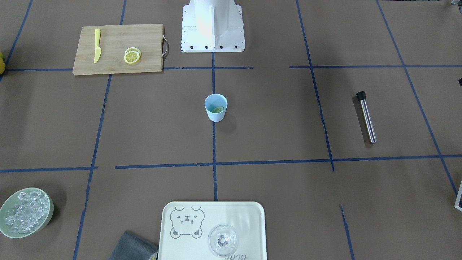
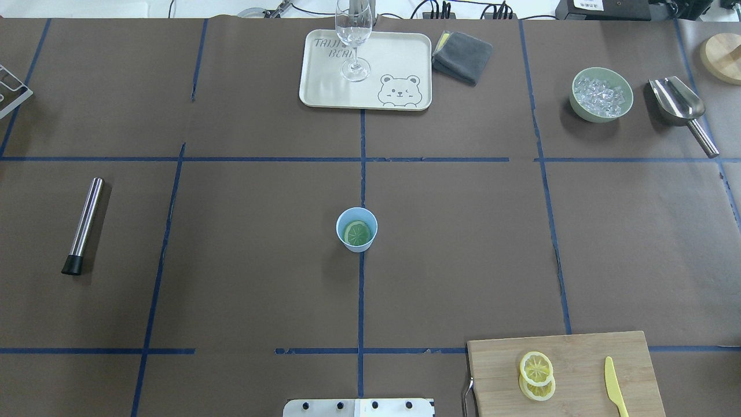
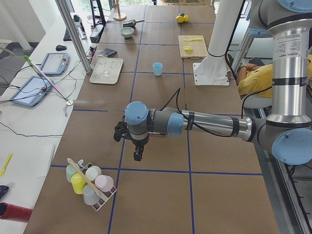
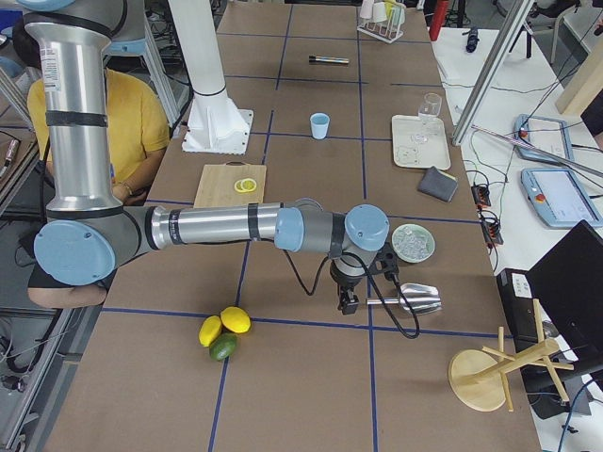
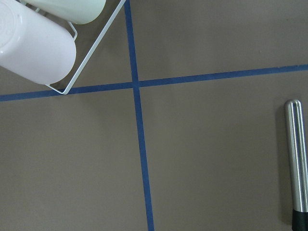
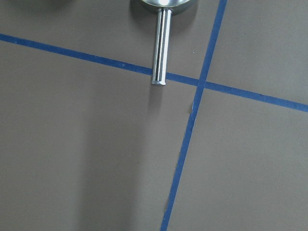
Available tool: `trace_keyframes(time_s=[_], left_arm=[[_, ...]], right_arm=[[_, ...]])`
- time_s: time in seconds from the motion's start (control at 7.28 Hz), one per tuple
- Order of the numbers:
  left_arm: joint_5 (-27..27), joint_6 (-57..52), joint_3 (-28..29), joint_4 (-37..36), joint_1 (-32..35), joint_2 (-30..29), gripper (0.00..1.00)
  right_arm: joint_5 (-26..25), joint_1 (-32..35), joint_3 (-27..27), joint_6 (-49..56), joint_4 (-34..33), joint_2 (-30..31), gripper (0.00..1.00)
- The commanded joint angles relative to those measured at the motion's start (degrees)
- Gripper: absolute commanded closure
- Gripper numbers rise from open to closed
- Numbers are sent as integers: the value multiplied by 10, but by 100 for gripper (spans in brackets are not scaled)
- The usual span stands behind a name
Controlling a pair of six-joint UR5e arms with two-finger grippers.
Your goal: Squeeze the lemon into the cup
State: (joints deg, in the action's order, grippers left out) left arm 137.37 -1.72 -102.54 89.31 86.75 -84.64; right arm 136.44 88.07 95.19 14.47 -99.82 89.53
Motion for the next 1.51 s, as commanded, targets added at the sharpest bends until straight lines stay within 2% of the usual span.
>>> trace_keyframes(time_s=[0.0,0.27,0.41,0.69,1.1,1.37], left_arm=[[-11,-5,2,2,-1,6,0],[-17,-8,-13,3,3,18,0],[-17,-47,-2,3,2,21,0],[-12,-50,1,-18,2,10,0],[-16,-53,-6,-87,3,-10,0],[-17,-55,2,-88,4,-9,0]], right_arm=[[-1,0,-3,-1,7,6,0],[-1,0,-3,-1,7,6,0],[-1,-1,-3,-1,7,6,0],[-1,-2,-1,-2,7,4,0],[-1,-2,2,-2,8,2,0],[1,-3,3,-3,8,2,0]])
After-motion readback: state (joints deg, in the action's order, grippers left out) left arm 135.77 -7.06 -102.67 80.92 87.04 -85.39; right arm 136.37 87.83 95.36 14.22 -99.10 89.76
